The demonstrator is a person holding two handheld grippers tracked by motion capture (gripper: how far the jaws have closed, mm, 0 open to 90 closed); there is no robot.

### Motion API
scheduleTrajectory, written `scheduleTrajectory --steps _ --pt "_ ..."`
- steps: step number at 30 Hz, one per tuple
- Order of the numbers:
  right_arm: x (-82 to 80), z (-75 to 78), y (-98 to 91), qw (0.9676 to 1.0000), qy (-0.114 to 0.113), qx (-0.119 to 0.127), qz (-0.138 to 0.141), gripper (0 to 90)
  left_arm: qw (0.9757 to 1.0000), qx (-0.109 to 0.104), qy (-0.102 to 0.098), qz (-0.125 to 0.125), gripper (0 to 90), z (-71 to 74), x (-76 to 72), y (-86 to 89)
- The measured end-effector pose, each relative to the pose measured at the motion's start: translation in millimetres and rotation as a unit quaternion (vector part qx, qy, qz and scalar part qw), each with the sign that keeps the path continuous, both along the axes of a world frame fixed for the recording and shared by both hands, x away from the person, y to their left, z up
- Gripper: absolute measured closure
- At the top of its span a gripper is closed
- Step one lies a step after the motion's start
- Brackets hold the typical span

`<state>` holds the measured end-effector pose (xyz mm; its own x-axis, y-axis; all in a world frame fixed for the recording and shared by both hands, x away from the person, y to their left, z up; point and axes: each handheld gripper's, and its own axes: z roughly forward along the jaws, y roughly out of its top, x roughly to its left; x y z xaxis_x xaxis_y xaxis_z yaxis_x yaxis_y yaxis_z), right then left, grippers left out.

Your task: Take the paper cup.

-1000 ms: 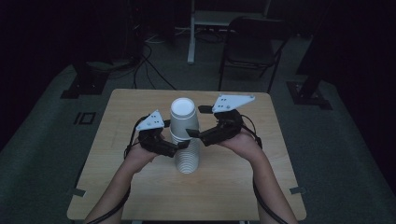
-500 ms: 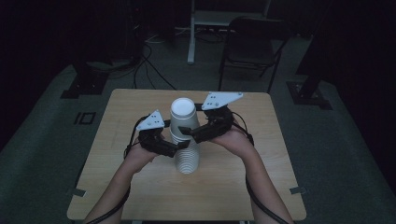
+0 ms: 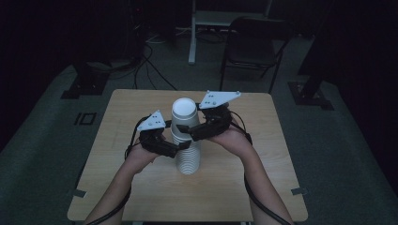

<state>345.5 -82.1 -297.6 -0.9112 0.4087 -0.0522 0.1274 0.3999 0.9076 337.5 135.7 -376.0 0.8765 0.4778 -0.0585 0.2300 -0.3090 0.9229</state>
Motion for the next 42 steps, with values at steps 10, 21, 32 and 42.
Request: scheduleTrajectory --steps 10,21,32,42 --pt "-0.7 3.7 -0.3 1.0000 0.003 0.003 -0.005 19.1 1.0000 0.000 0.000 0.001 7.0 0.2 0.0 -0.5" --pt "-1.0 8.5 0.1 0.9999 0.004 0.005 -0.009 20.5 1.0000 0.001 0.000 0.002 7.0 0.4 0.1 -0.9" --pt "-0.9 12.8 0.8 0.9999 0.005 0.008 -0.014 21.5 1.0000 0.001 0.000 0.003 7.0 0.5 0.3 -0.8" --pt "-2.6 16.4 3.2 0.9998 -0.001 0.006 -0.019 22.4 1.0000 0.004 0.001 0.003 7.2 0.9 0.4 0.2"
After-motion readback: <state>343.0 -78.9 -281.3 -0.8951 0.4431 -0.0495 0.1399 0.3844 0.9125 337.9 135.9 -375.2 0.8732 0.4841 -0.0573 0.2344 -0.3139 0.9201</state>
